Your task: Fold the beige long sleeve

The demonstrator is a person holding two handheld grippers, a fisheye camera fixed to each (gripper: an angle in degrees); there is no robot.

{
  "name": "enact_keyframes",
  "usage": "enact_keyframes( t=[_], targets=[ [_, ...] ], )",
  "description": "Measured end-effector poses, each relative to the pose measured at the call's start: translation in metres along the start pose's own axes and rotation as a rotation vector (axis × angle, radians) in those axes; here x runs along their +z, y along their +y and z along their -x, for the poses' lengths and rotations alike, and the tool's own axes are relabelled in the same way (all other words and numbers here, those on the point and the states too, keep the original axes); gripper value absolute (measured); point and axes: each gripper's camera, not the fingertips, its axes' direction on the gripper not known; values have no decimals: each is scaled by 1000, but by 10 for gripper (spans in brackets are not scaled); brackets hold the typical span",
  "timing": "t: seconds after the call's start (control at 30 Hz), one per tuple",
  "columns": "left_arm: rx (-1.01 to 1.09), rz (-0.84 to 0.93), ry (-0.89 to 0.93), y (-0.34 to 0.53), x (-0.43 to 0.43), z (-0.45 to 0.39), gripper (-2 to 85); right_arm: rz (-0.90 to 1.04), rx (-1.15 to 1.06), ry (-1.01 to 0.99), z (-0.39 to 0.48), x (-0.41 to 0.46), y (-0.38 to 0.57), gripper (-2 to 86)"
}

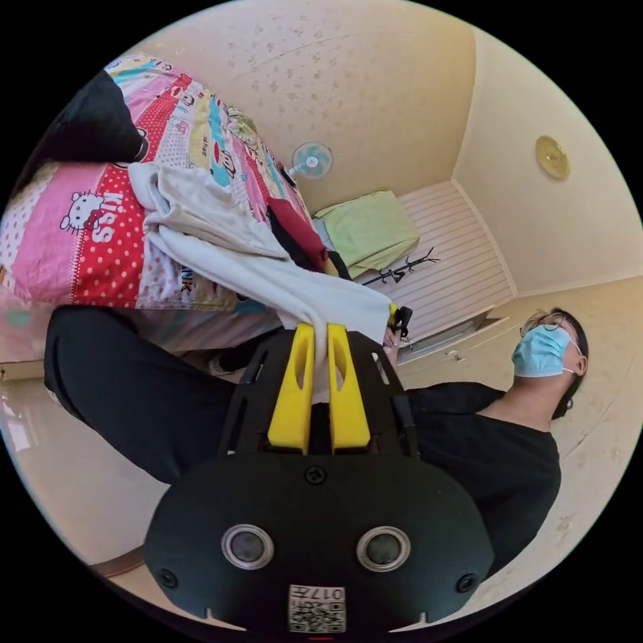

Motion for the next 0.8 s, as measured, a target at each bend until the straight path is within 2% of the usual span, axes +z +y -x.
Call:
enact_keyframes(
  t=[0.17, 0.3, 0.43, 0.53, 0.67, 0.73, 0.8],
  targets=[
    [-65, -88, 208, -17, -5, 23, 38, -30, 82, 172, -20, 16, -26, 32],
    [-147, -150, 214, -85, -4, 57, 46, -80, 148, 190, -86, 65, -103, 42],
    [-236, -401, -56, -127, -30, 68, 142, -82, 316, 296, -169, 118, -172, 79],
    [-203, -444, -298, -114, -23, 44, 158, -100, 301, 331, -181, 140, -154, 85],
    [-238, -256, -567, -92, 26, 42, 153, 90, 413, 532, -222, 179, -85, 100],
    [-255, -183, -635, -87, 48, 47, 140, 152, 471, 583, -243, 191, -52, 101],
    [-239, -115, -607, -86, 68, 49, 91, 253, 499, 532, -265, 209, -32, 86]
  ],
)
